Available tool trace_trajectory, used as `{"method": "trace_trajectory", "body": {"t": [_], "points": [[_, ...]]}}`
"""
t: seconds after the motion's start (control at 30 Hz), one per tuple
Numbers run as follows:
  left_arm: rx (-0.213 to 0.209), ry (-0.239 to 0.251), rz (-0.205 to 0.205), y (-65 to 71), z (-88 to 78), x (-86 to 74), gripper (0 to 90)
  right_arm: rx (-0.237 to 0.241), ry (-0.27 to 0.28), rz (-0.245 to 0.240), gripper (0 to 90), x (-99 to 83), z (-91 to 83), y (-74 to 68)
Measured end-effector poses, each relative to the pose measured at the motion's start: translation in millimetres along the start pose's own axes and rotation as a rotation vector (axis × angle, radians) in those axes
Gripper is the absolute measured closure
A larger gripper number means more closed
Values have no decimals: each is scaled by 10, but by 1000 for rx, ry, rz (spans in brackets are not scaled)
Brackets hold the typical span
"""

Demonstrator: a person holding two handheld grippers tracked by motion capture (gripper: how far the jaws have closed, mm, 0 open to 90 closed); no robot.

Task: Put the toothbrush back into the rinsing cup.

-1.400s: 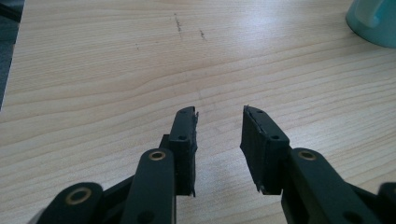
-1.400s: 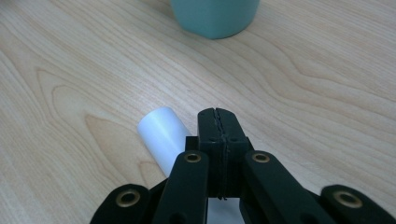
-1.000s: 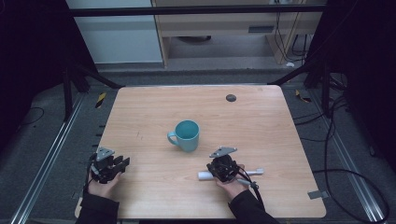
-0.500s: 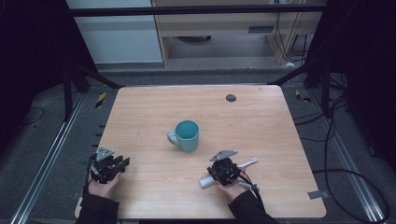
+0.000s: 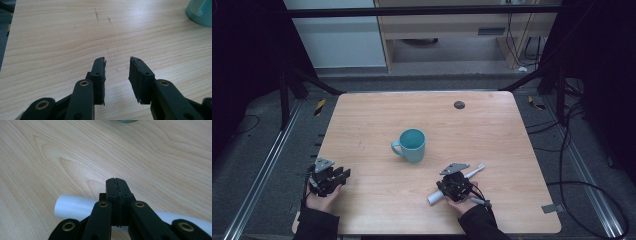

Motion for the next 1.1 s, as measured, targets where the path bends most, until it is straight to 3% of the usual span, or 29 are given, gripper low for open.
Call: {"method": "trace_trajectory", "body": {"t": [0.5, 0.67, 0.83, 1.1], "points": [[1, -1, 0, -3, -4, -4, 655, 4, 0, 3, 900, -45, -71, -5], [2, -2, -1, -5, 1, -6, 654, -56, 70, 25, 900, 26, -270, 182], [2, -1, -3, -5, 1, -6, 654, -118, 81, 77, 900, -51, -414, 430], [1, -5, -2, -5, 9, -9, 655, -156, 61, 110, 900, -129, -298, 595]]}}
Point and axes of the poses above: each handheld gripper's, and its own axes: z roughly forward along the jaws, x roughly out of its top, y roughly to its right, the point moved 6 cm from there along z, roughly forward along the jaws, and after that the axes turned 7 degrees about -z, right-handed, at the moved point
